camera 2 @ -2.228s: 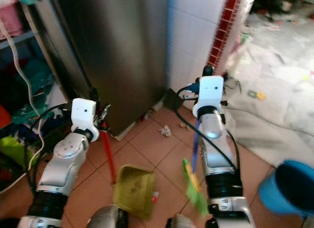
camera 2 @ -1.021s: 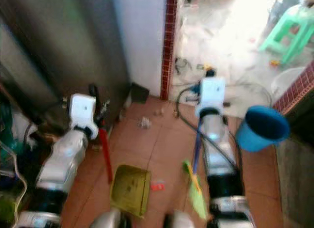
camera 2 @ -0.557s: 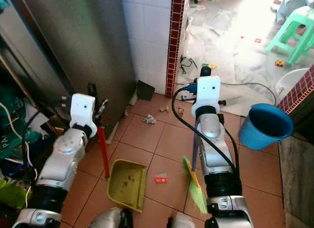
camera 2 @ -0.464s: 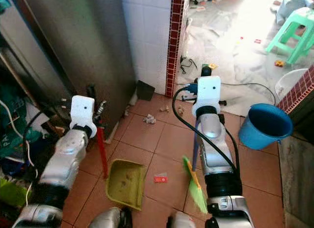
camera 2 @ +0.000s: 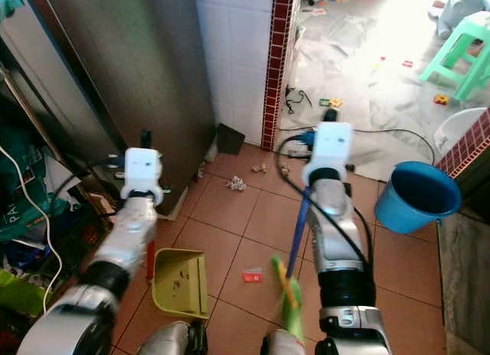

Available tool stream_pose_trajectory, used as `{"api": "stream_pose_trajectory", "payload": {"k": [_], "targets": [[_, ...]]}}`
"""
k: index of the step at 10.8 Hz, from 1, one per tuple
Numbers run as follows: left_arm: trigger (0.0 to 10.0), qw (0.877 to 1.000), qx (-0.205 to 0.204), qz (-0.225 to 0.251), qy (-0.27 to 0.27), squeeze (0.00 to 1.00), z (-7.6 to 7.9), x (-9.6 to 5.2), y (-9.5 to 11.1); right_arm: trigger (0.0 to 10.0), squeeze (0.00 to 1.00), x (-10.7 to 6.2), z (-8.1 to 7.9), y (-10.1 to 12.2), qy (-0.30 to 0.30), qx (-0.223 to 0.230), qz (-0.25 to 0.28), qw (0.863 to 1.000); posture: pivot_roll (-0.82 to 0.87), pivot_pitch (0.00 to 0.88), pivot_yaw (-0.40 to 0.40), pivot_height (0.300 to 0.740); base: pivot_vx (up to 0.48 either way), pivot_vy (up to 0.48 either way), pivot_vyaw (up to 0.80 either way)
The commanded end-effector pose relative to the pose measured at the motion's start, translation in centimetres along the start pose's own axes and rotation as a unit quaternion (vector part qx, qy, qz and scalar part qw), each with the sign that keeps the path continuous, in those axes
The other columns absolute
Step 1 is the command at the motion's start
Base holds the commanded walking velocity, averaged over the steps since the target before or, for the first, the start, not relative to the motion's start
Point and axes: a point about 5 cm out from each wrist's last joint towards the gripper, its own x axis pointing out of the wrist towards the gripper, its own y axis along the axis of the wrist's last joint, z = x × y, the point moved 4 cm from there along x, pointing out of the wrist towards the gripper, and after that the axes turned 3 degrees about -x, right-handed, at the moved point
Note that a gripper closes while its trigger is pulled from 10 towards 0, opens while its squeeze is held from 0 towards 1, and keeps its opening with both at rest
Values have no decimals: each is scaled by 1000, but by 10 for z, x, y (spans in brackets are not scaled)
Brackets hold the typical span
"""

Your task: Sweep floor

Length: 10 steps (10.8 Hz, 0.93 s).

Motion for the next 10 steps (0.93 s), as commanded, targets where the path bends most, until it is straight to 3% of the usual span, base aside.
{"api": "stream_pose_trajectory", "payload": {"k": [1, 3, 5, 7, 8, 9, 10], "targets": [[10000, 999, -24, 32, 8, 0, 6, 3, 14, 10000, 0, 0, 0, 6, -7, 16, 5, 1000, -115, 84, 30, 740, 0, 0, 0], [10000, 997, -76, 1, -19, 0, 34, -2, 6, 10000, 0, -1, -1, 3, -12, 30, -5, 999, -120, 87, 29, 740, 0, 0, 0], [10000, 994, -88, -7, -58, 0, 54, -10, 2, 10000, 0, -1, -2, 1, -13, 35, -10, 999, -123, 86, 29, 740, 0, 0, 0], [10000, 992, -95, -23, -74, 0, 62, -15, -9, 10000, 0, 0, -6, -1, -10, 66, -23, 997, -123, 84, 30, 740, 0, 0, 0], [10000, 992, -94, -34, -80, 0, 65, -18, -14, 10000, 0, 1, -13, 0, 2, 112, -35, 993, -125, 82, 29, 740, 0, 0, 0], [10000, 991, -94, -37, -83, 0, 66, -19, -15, 10000, 0, 3, -17, 4, 12, 125, -35, 991, -129, 78, 31, 740, 0, 0, 0], [10000, 990, -97, -50, -94, 0, 69, -21, -21, 10000, 0, 8, -29, 27, 44, 153, -22, 987, -136, 77, 34, 740, 0, 0, 0]]}}
